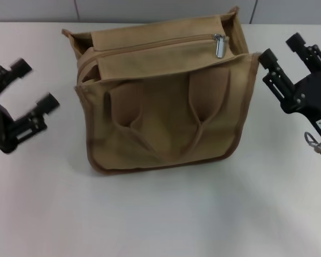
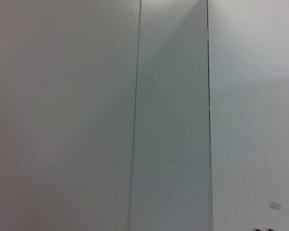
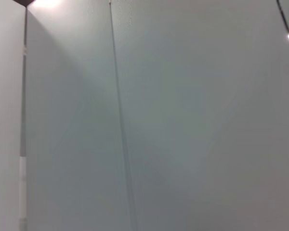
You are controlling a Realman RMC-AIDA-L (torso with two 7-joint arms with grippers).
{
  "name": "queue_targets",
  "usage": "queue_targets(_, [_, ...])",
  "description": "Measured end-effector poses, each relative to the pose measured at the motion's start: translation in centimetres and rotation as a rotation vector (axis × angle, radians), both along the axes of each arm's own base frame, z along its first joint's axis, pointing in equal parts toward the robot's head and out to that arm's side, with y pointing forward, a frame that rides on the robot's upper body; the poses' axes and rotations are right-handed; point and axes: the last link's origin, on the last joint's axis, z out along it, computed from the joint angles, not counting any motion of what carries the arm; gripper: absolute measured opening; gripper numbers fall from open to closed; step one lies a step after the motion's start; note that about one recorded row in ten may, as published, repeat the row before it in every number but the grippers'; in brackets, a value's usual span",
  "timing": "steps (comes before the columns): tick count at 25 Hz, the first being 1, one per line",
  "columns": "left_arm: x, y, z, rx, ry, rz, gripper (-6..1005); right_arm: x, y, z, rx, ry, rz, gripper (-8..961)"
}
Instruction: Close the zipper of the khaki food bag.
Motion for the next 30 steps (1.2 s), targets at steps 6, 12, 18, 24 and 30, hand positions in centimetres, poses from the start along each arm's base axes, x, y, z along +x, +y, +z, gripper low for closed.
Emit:
queue_targets(6, [0.8, -0.8, -2.0, -0.226, 0.128, -0.124, 842, -0.2, -0.9, 1.1, -0.358, -0.068, 0.268, 679])
queue_targets(12, [1.2, -1.2, -3.5, -0.358, 0.244, -0.188, 841, -0.1, -2.4, 2.0, -0.585, -0.167, 0.429, 679])
queue_targets(18, [1.5, -0.7, -5.1, -0.439, 0.303, -0.205, 841, 0.1, -2.8, 0.2, -0.739, -0.304, 0.462, 679])
queue_targets(24, [1.6, -0.4, -6.0, -0.473, 0.314, -0.203, 842, -0.4, -2.7, -1.0, -0.783, -0.330, 0.461, 679])
queue_targets(30, [1.3, -1.0, -6.8, -0.521, 0.349, -0.213, 841, -0.1, -2.5, -1.5, -0.800, -0.347, 0.424, 679])
